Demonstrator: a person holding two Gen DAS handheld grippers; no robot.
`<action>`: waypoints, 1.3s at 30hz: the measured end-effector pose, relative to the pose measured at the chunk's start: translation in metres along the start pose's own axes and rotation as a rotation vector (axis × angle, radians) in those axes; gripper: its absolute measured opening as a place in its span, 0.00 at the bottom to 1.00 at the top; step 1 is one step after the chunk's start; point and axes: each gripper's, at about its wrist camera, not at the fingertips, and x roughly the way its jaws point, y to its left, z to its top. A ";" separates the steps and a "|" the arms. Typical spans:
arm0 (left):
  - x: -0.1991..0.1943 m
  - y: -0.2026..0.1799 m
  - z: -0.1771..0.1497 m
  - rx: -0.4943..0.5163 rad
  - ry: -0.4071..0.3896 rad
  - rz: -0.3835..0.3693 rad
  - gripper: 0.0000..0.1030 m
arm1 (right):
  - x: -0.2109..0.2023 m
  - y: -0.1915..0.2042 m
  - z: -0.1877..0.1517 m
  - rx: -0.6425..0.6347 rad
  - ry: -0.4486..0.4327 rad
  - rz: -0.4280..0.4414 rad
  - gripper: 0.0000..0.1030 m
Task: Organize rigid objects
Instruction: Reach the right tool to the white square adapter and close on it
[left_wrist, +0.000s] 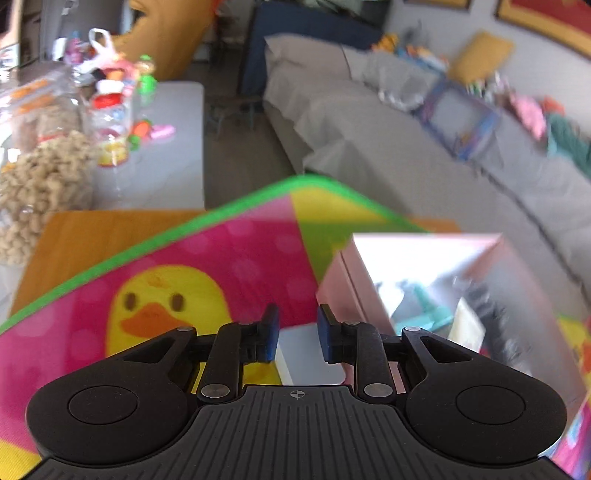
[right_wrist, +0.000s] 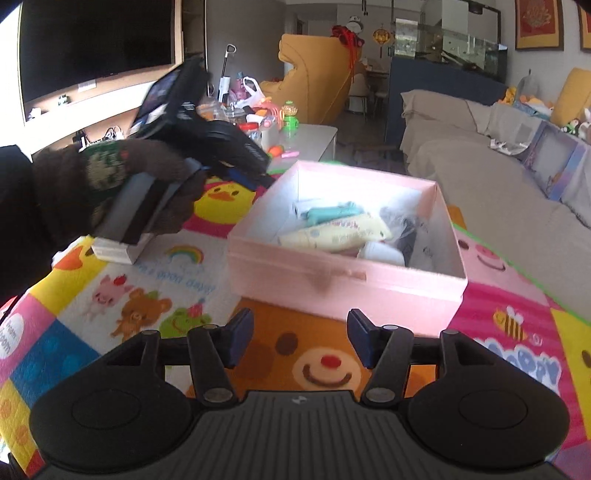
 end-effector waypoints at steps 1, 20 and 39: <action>0.000 0.001 -0.001 0.004 -0.006 -0.003 0.19 | 0.001 -0.001 -0.003 0.003 0.008 -0.001 0.55; -0.113 0.016 -0.127 0.043 0.074 -0.283 0.21 | 0.032 0.053 -0.004 -0.107 0.073 0.157 0.55; -0.171 0.151 -0.121 -0.392 -0.192 0.136 0.21 | 0.081 0.090 0.020 -0.138 0.126 0.335 0.50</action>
